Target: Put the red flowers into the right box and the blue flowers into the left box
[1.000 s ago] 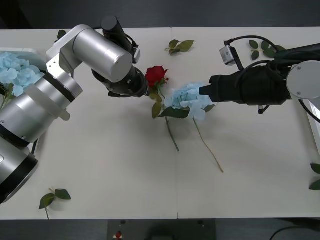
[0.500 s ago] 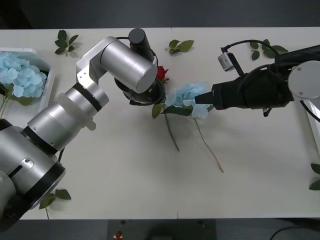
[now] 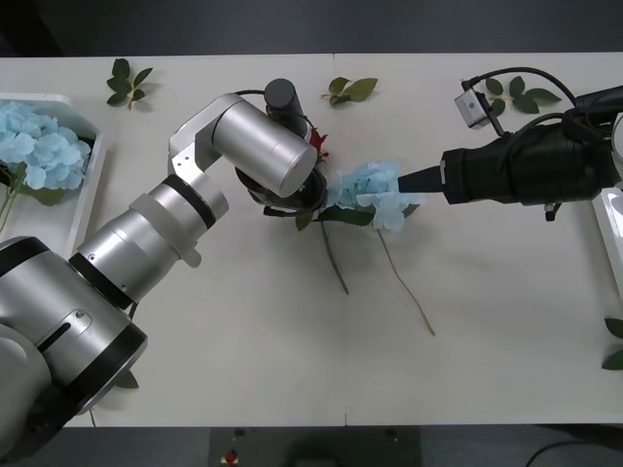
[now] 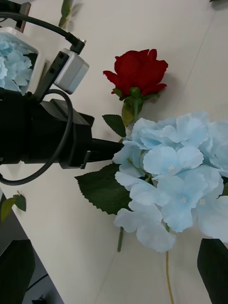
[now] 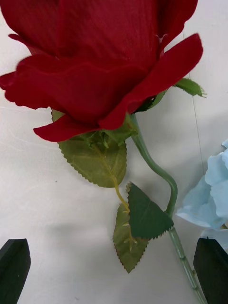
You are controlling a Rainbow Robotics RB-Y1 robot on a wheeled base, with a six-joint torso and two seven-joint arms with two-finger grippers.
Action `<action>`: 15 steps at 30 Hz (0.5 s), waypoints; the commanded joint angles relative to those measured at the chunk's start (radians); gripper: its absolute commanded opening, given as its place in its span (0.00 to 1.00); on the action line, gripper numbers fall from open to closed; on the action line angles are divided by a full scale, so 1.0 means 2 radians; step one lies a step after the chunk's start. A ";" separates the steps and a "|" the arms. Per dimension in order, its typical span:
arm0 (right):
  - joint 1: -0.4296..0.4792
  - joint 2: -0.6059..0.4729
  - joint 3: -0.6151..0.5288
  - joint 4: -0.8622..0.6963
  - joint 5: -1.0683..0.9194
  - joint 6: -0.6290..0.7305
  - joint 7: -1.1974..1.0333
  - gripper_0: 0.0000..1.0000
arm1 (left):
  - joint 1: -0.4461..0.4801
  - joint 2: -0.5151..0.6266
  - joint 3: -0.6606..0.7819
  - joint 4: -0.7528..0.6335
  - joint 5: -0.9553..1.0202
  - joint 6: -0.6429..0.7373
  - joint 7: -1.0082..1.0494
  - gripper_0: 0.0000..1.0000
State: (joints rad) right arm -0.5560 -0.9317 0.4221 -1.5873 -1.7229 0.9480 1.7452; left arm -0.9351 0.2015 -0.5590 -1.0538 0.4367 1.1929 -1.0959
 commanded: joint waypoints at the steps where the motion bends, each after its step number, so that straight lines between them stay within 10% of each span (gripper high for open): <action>1: 0.005 -0.027 0.004 0.010 -0.052 -0.004 0.084 1.00 | -0.020 -0.003 -0.037 -0.002 -0.012 -0.023 0.050 1.00; 15: 0.019 -0.093 0.045 0.028 -0.154 0.001 0.226 1.00 | -0.021 -0.003 -0.092 0.003 -0.021 -0.043 0.077 1.00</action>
State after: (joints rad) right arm -0.5329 -1.0873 0.5296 -1.5248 -2.0252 0.9485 2.1805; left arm -0.9351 0.2016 -0.7328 -1.0439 0.4135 1.1154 -0.9602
